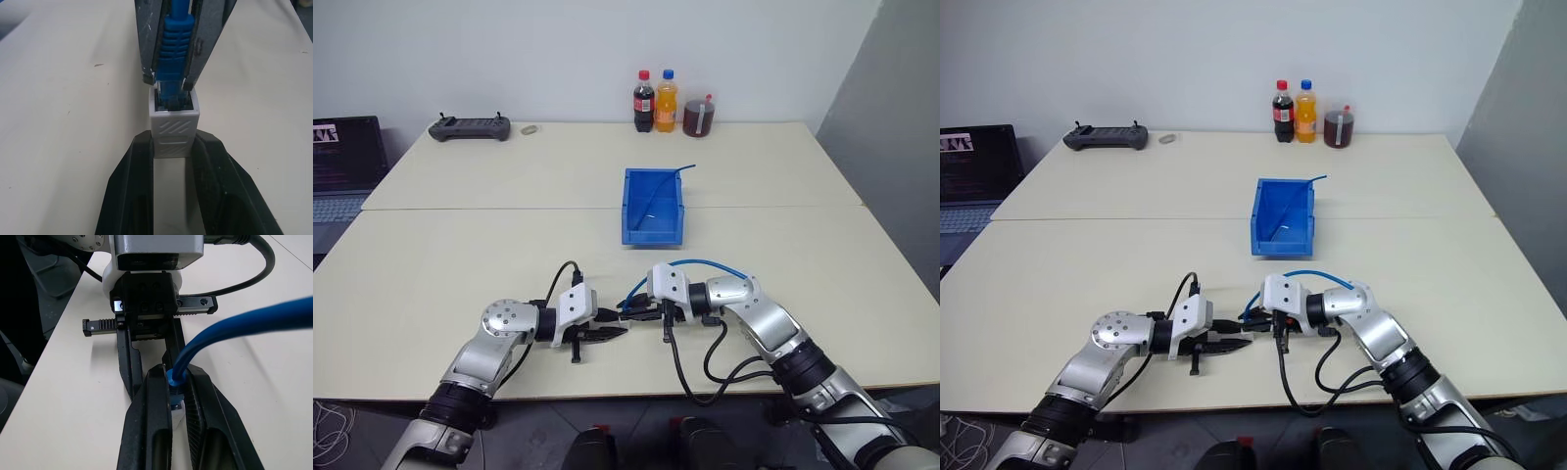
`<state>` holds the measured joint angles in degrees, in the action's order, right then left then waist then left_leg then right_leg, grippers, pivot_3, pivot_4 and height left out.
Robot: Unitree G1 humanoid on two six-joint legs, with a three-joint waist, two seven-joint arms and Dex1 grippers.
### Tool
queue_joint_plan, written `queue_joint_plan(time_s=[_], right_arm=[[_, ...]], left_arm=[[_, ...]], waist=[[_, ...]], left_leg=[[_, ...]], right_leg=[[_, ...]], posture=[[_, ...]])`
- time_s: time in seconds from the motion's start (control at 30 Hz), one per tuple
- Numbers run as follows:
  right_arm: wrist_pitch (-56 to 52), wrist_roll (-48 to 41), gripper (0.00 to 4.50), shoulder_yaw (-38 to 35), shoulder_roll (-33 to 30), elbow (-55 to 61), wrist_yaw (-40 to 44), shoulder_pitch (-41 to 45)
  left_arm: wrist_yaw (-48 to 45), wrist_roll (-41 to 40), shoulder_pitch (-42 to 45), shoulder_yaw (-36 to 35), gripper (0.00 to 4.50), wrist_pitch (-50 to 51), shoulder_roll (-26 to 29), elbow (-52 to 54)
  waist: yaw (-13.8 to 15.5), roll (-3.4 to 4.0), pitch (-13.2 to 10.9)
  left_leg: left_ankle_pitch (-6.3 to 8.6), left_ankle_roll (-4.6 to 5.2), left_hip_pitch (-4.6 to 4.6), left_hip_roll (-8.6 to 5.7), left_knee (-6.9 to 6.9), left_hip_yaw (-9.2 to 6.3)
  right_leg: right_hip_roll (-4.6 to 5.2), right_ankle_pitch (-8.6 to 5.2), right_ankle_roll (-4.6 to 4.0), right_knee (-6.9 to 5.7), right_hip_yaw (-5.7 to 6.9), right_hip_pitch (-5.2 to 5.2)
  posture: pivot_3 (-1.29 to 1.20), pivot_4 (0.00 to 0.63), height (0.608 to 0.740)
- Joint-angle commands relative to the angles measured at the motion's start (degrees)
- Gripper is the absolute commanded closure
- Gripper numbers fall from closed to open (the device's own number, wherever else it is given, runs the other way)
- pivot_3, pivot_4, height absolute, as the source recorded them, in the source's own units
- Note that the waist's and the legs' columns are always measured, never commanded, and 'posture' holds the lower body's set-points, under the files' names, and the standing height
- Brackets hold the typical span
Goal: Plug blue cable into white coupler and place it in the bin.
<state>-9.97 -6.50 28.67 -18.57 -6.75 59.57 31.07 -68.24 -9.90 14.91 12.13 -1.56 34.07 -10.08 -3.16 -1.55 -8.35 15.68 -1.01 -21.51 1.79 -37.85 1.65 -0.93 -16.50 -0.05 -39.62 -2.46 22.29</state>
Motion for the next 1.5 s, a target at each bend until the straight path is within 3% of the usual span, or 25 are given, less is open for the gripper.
queue_joint_plan(time_s=[0.03, 0.4, 0.97, 1.2, 1.5], right_arm=[[-3.12, 6.58, 4.39, 3.48, -2.30, -7.80, -1.19, -2.05], [-13.34, 1.72, 4.39, 3.42, -3.65, -4.92, 5.93, 0.06], [-7.09, 6.91, 4.39, 5.12, -0.91, -11.02, -0.11, -0.95], [-4.49, 11.37, 4.39, 8.89, -3.43, -12.90, 2.31, 0.58], [-7.23, 7.75, 4.39, 5.42, -2.57, -12.85, 1.74, 1.48]], left_arm=[[-1.45, 0.29, -0.86, 0.65, 3.72, -0.39, 1.02, 1.37], [-1.82, 0.44, -0.73, 0.93, 3.72, -0.83, 1.07, 1.35], [-1.33, 0.52, -1.23, 0.93, 3.72, -0.51, 0.98, 2.16], [-1.64, 0.67, -1.02, 0.64, 3.72, -0.64, 1.18, 1.84], [-1.26, 0.61, -1.64, 0.37, 3.72, -0.50, 1.33, 2.60]], waist=[[-0.03, 0.00, 0.00], [-0.04, -0.01, 0.02], [-0.22, 0.02, 0.12], [-0.26, 0.03, 0.37], [-0.25, 0.08, 0.55]], left_leg=[[0.00, 0.00, 0.11, 0.02, 0.05, 0.00], [0.00, 0.00, 0.13, 0.03, 0.06, 0.00], [0.02, 0.00, 0.16, 0.09, 0.12, 0.02], [0.01, 0.01, 0.87, 0.09, 0.87, 0.13], [0.01, 0.01, 0.86, 0.10, 0.89, 0.12]], right_leg=[[0.00, -0.03, -0.04, 0.07, 0.01, -0.11], [0.00, -0.06, -0.05, 0.06, 0.01, -0.14], [0.00, -0.06, -0.06, 0.20, 0.04, -0.17], [0.00, -0.12, -0.13, 0.62, -0.03, -0.62], [0.00, -0.14, -0.16, 0.62, -0.02, -0.62]], posture=[[0.00, 0.150, 0.740], [0.00, 0.150, 0.740], [0.00, 0.150, 0.740], [0.00, 0.150, 0.740], [0.00, 0.150, 0.740]])
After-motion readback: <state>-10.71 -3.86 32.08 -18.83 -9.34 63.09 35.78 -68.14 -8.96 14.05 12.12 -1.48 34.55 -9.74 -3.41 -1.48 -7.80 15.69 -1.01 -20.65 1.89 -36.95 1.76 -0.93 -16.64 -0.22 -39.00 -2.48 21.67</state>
